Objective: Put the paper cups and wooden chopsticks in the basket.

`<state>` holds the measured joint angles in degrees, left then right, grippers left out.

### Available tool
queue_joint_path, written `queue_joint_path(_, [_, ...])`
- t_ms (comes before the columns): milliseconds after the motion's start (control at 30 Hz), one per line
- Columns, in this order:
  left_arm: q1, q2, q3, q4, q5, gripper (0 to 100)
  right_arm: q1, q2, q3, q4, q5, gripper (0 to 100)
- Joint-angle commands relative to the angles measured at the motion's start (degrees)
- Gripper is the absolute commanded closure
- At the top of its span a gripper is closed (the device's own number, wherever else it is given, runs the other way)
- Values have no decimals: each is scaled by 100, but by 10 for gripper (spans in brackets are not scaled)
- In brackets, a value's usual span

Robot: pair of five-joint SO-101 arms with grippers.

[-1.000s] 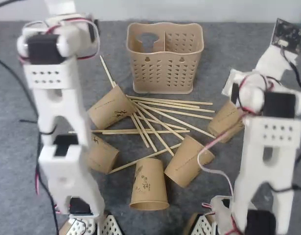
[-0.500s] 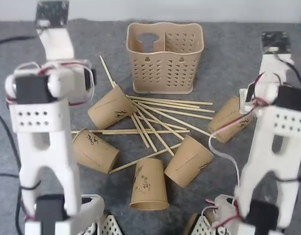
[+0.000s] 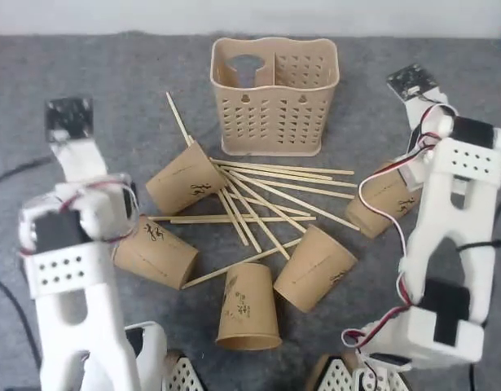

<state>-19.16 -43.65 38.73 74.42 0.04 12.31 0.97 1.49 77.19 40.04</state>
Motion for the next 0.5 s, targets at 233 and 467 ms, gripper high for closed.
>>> queue_joint_path(233, [-53, -176, 549, -659, -18, 840, 215, 444, -97, -1077, -396, 772])
queue_joint_path(467, [141, -211, 497, -607, 220, 860, 444, 268, -79, -1455, -730, 994])
